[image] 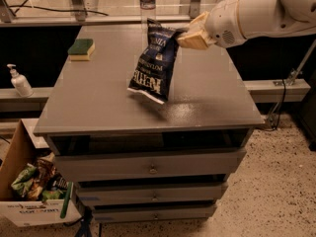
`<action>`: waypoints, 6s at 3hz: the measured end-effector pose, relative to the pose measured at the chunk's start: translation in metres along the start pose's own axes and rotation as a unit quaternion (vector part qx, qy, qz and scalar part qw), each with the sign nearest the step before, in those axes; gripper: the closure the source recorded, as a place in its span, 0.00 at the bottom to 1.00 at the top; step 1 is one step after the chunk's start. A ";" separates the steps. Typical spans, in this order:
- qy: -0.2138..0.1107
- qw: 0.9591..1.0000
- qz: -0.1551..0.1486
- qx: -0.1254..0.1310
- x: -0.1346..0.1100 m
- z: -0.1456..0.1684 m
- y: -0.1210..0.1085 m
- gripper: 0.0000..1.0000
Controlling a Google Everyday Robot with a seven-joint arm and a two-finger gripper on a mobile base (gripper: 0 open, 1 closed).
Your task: Move blue chip bag near water bottle
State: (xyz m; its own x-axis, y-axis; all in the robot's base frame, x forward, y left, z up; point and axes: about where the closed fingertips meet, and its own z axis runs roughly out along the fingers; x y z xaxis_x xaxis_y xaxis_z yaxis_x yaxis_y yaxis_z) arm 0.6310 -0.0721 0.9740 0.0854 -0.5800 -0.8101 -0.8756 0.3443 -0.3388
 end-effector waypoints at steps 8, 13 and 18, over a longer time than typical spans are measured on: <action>0.017 0.982 0.008 0.186 0.079 0.013 -0.192 1.00; 0.035 0.923 0.057 0.378 0.110 0.071 -0.248 1.00; 0.089 0.958 0.076 0.262 0.147 0.131 -0.231 0.84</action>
Offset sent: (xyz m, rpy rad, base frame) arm 0.0337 -0.0184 0.0127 -0.0529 -0.0945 -0.0344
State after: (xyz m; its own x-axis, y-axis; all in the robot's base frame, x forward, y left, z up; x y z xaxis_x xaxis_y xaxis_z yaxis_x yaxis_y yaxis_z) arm 0.9087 -0.1403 0.8701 -0.1481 -0.5942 -0.7905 -0.5093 0.7310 -0.4541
